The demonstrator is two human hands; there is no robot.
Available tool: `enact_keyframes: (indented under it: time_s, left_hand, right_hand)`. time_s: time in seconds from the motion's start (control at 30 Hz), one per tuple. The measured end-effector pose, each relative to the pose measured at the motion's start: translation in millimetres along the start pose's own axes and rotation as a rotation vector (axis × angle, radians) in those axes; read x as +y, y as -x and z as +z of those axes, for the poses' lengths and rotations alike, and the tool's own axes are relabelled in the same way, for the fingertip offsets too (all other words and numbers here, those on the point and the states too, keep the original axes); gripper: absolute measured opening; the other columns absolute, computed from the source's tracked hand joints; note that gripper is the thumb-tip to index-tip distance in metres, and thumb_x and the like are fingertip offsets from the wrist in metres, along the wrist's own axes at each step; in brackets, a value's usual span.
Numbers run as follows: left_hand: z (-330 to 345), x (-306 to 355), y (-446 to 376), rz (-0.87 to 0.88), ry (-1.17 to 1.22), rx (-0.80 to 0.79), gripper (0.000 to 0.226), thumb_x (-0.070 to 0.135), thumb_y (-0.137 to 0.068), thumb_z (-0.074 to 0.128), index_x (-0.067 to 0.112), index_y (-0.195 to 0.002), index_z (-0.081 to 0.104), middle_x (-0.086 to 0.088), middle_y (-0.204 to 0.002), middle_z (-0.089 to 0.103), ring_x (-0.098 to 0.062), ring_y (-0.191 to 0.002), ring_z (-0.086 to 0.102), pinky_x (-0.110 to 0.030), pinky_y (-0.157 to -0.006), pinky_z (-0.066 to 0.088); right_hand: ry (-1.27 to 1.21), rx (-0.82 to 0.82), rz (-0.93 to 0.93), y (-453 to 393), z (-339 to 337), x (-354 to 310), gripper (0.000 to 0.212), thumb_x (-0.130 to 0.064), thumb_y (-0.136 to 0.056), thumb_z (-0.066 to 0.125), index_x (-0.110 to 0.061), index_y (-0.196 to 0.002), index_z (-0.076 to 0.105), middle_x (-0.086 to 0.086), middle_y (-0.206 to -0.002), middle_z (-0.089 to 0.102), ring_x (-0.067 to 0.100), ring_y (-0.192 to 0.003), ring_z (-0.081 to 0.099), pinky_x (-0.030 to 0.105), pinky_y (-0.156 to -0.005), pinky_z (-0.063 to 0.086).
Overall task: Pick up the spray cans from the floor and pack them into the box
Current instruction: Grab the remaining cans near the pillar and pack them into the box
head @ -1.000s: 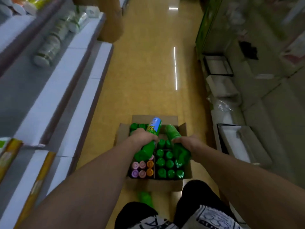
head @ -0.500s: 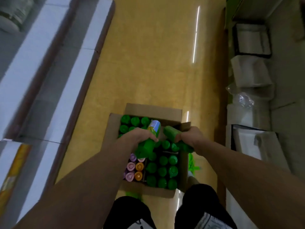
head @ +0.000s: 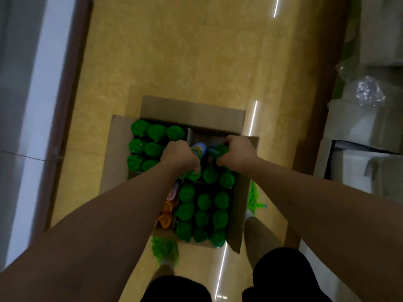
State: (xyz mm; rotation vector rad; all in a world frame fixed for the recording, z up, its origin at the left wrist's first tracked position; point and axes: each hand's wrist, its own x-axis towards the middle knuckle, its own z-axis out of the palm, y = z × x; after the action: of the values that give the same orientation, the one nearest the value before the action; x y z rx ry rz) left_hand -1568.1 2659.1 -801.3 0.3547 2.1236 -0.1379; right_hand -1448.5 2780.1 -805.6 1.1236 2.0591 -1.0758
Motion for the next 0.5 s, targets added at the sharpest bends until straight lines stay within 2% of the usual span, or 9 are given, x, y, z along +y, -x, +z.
enact_keyframes:
  time_s: [0.07,0.13,0.23,0.37,0.5]
  left_hand:
    - [14,-1,-19,0.039,-0.034,0.090,0.059,0.032,-0.058,0.086,0.009,-0.110,0.069,-0.014,-0.108,0.068,-0.034,-0.100,0.067,-0.036,-0.076,0.054]
    - [27,0,-36,0.077,-0.071,0.119,0.052,0.029,-0.064,0.081,0.011,-0.111,0.069,-0.013,-0.108,0.069,-0.034,-0.103,0.066,-0.036,-0.077,0.053]
    - [44,3,-58,0.114,-0.105,0.046,0.052,0.023,-0.064,0.078,0.011,-0.114,0.068,-0.012,-0.107,0.068,-0.032,-0.102,0.066,-0.033,-0.074,0.052]
    - [59,2,-89,0.135,-0.089,-0.033,0.065,0.030,-0.060,0.084,0.011,-0.120,0.067,-0.011,-0.115,0.068,-0.030,-0.107,0.064,-0.034,-0.081,0.055]
    - [72,2,-110,0.153,-0.070,-0.144,0.077,0.022,-0.061,0.089,0.013,-0.133,0.062,-0.010,-0.125,0.065,-0.029,-0.115,0.061,-0.038,-0.092,0.056]
  right_hand:
    - [0.089,-0.005,-0.079,-17,11,0,0.054,-0.026,-0.067,0.085,-0.012,-0.112,0.060,0.013,-0.113,0.062,0.032,-0.102,0.061,0.031,-0.071,0.045]
    - [0.157,-0.032,-0.129,-33,24,0,0.046,-0.023,-0.069,0.082,-0.012,-0.107,0.057,0.014,-0.111,0.062,0.034,-0.102,0.060,0.035,-0.075,0.050]
    - [0.212,-0.106,-0.143,-52,43,3,0.034,-0.021,-0.074,0.077,-0.014,-0.097,0.053,0.013,-0.105,0.060,0.033,-0.097,0.060,0.044,-0.082,0.055]
    - [0.253,-0.167,-0.160,-71,67,10,0.030,-0.029,-0.076,0.079,-0.014,-0.090,0.056,0.009,-0.092,0.060,0.029,-0.088,0.062,0.046,-0.080,0.056]
    - [0.337,-0.204,-0.190,-91,88,17,0.037,-0.042,-0.079,0.076,-0.020,-0.091,0.049,0.003,-0.088,0.051,0.030,-0.097,0.059,0.043,-0.085,0.046]
